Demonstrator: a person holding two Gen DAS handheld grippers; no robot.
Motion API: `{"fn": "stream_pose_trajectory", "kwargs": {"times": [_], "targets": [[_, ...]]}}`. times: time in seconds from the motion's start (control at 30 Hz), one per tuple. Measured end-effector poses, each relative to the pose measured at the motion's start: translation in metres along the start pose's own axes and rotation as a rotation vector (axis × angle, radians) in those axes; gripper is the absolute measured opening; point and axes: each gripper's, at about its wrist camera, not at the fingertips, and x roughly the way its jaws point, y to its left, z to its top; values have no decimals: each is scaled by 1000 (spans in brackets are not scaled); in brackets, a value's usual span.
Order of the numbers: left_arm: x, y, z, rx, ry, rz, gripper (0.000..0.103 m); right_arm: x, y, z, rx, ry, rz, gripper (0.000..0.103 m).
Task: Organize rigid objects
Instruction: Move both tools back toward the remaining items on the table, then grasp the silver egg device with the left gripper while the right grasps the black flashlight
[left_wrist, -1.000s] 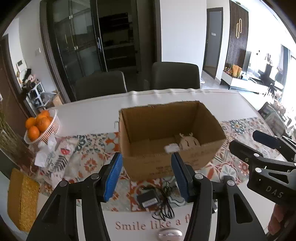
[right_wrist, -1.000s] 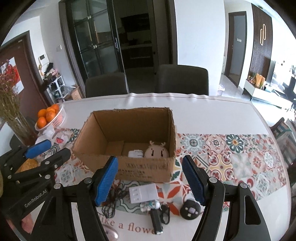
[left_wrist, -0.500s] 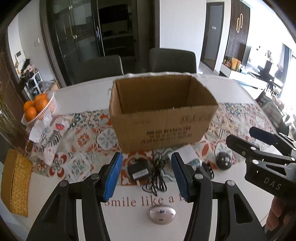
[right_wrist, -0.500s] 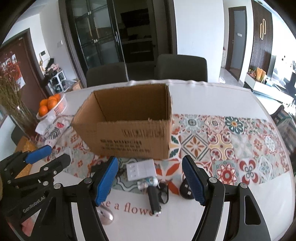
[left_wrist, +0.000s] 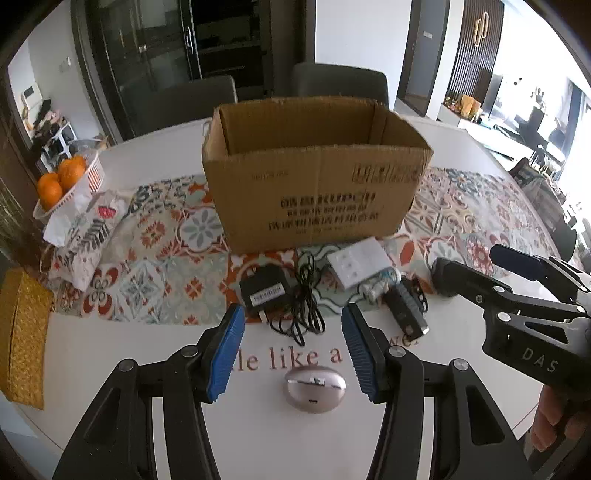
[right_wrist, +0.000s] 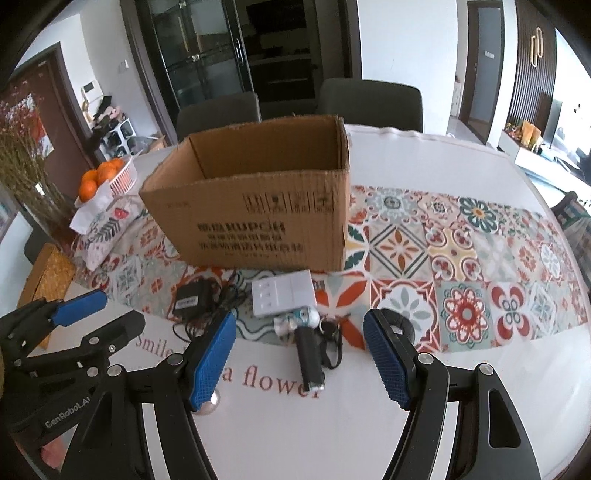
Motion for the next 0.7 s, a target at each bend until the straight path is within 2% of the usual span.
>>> {"fn": "stream_pose_trajectory", "kwargs": {"times": [0.37,0.7], "targets": [[22,-3,-28,0,71,-21,54,18,-1,-23,-27,57,13,72],[45,-7,-47,-10,149,-72,54,35,-5,-39,-34,91,30,72]]}}
